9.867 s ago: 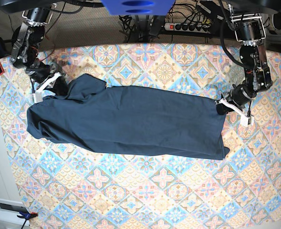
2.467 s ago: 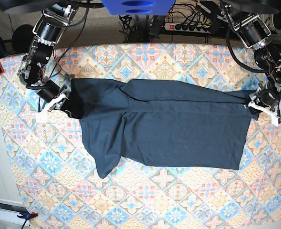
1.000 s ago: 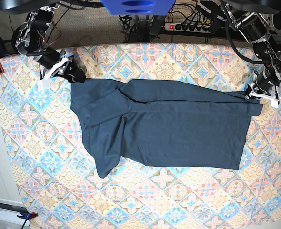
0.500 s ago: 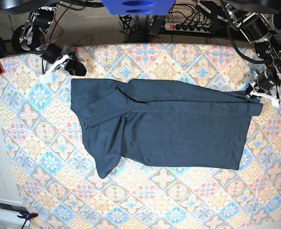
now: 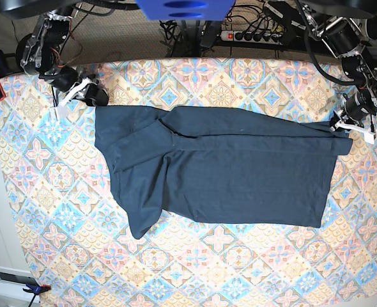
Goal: Layout the t-shirt on the table in an organized manner, then fold the t-shirt properly
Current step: 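Regrasp the folded edge corner with the right gripper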
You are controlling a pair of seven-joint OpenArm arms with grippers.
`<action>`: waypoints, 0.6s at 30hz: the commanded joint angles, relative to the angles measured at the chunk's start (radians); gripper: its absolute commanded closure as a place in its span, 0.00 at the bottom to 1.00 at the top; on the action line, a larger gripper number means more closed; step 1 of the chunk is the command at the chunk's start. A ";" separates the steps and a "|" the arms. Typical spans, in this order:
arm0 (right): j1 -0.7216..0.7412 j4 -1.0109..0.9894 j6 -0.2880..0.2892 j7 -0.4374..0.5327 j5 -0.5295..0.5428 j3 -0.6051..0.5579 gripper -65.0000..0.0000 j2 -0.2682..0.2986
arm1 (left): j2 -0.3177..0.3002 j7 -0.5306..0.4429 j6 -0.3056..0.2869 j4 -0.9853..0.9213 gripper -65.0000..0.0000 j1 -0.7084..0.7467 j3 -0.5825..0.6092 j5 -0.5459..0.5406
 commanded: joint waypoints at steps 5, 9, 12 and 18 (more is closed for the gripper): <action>0.093 0.011 0.001 0.003 -0.022 -0.003 0.71 0.012 | -0.020 -0.005 0.000 0.012 1.00 -0.006 -0.004 -0.005; 0.113 0.011 0.001 0.001 -0.022 -0.003 0.71 0.010 | -0.020 -0.005 0.000 0.012 1.00 -0.006 -0.004 -0.005; 0.118 0.010 0.001 0.004 -0.022 -0.005 0.71 0.009 | -0.020 -0.005 0.000 0.012 1.00 -0.006 -0.004 -0.005; 0.178 -0.004 0.001 0.006 -0.022 -0.057 0.71 0.009 | -0.020 -0.005 0.000 0.012 1.00 -0.009 -0.004 -0.005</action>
